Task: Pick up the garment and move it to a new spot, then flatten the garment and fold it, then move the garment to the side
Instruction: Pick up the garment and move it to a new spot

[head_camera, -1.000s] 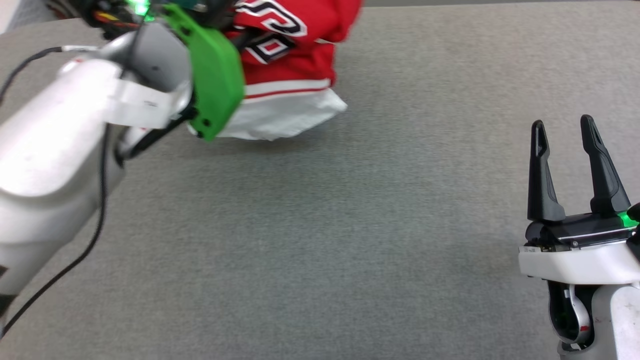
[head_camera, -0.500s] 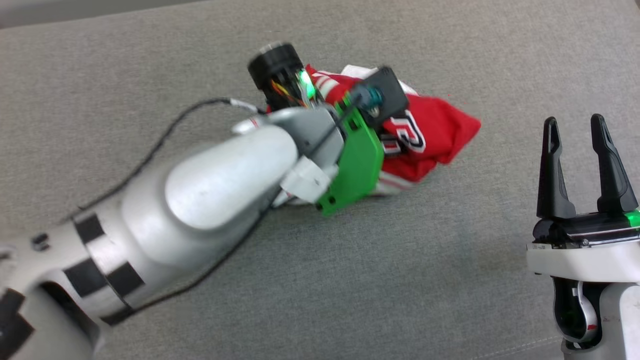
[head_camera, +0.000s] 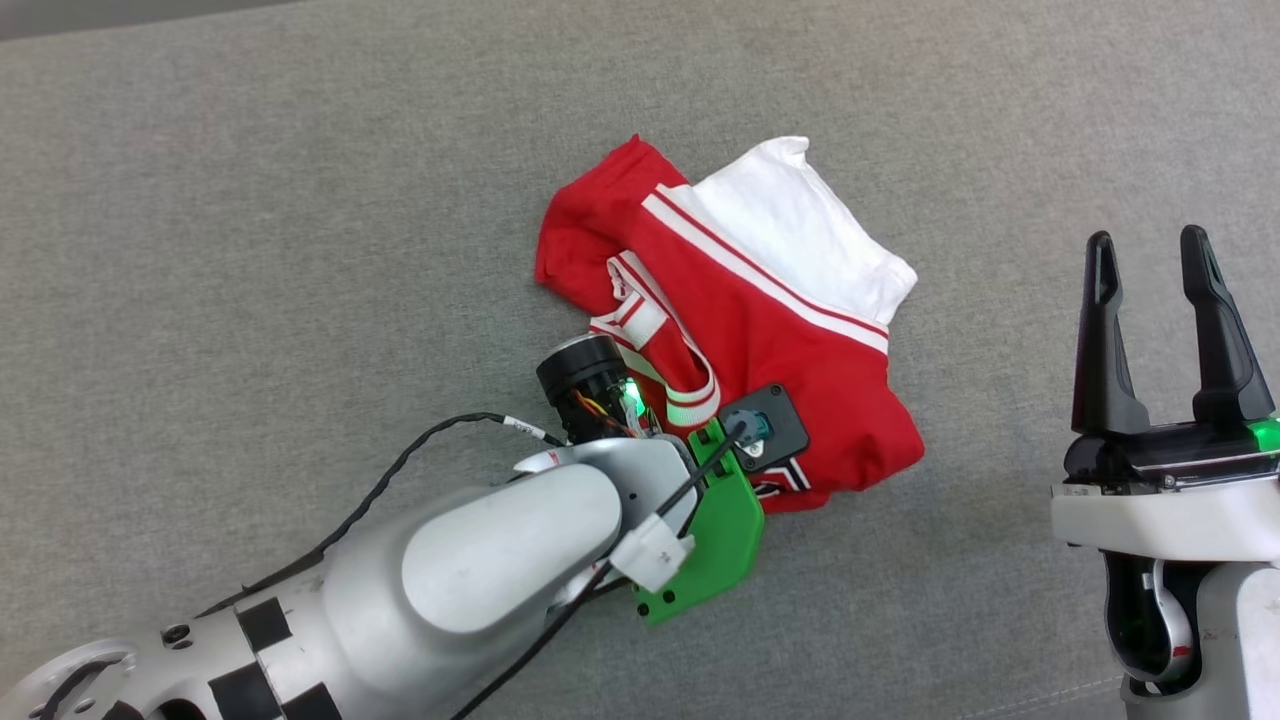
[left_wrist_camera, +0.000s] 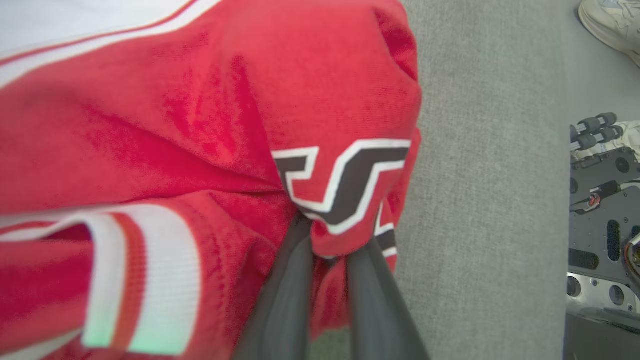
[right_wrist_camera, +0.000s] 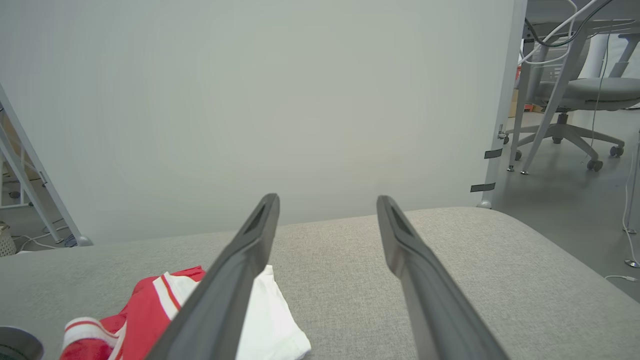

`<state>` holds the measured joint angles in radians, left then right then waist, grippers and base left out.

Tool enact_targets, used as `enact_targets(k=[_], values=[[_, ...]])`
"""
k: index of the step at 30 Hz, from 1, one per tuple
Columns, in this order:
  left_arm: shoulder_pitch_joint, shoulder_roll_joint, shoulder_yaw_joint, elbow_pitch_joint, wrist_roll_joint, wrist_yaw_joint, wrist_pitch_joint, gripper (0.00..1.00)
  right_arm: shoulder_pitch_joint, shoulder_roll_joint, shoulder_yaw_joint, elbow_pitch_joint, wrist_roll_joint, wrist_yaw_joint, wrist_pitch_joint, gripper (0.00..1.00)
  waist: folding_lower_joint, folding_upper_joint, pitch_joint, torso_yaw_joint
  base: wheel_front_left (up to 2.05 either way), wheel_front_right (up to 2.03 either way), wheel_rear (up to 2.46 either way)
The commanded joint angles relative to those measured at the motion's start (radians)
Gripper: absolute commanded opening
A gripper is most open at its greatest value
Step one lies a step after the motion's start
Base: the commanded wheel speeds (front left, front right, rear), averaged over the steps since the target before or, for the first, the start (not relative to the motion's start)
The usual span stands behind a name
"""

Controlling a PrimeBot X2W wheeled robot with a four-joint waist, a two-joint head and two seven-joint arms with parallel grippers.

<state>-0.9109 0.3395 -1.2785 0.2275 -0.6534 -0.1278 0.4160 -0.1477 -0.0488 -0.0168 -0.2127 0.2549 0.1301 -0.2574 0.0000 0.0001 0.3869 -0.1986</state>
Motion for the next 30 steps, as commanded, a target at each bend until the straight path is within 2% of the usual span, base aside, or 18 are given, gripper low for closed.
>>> enact_targets(k=[1,2,7,12,17,21,24,28,30], values=[[-0.006,-0.003,-0.002,0.018,0.000,-0.003,-0.053,0.93,-0.004,-0.001,0.003,0.003,-0.013,0.001,-0.004,1.00,0.0000,-0.0001,-0.025,0.020,0.00,0.00,0.00],[-0.017,-0.005,-0.002,0.030,0.001,-0.003,-0.100,1.00,0.000,-0.001,0.003,0.005,-0.016,0.001,-0.004,1.00,0.0000,-0.0001,-0.036,0.026,0.00,0.00,0.00],[-0.037,-0.020,0.035,0.108,0.008,0.004,-0.377,1.00,0.037,-0.001,-0.003,0.013,-0.032,0.001,-0.004,1.00,0.0000,-0.0001,-0.106,0.065,0.00,0.00,0.00],[0.019,-0.010,0.095,0.133,0.039,0.103,-0.570,1.00,0.079,-0.001,-0.014,0.021,-0.046,0.001,-0.004,1.00,0.0000,-0.0001,-0.173,0.108,0.00,0.00,0.00],[0.106,0.040,0.157,0.113,0.051,0.225,-0.654,1.00,0.108,-0.001,-0.018,0.023,-0.056,0.001,-0.004,1.00,0.0000,-0.0001,-0.219,0.144,0.00,0.00,0.00],[0.194,0.086,0.252,0.070,0.058,0.337,-0.676,1.00,0.127,-0.001,-0.030,0.025,-0.066,0.001,-0.004,1.00,0.0000,-0.0001,-0.245,0.174,0.00,0.00,0.00],[0.278,0.116,0.354,-0.005,0.104,0.419,-0.677,1.00,0.138,-0.001,-0.037,0.029,-0.075,0.001,-0.004,1.00,0.0000,-0.0001,-0.258,0.195,0.00,0.00,0.00],[0.417,0.136,0.491,-0.090,0.174,0.496,-0.677,1.00,0.149,-0.001,-0.046,0.037,-0.087,0.001,-0.004,1.00,0.0000,-0.0001,-0.275,0.216,0.00,0.00,0.00],[0.488,0.136,0.553,-0.122,0.208,0.521,-0.678,1.00,0.155,-0.001,-0.050,0.044,-0.094,0.001,-0.004,1.00,0.0000,-0.0001,-0.283,0.223,0.00,0.00,0.00]])
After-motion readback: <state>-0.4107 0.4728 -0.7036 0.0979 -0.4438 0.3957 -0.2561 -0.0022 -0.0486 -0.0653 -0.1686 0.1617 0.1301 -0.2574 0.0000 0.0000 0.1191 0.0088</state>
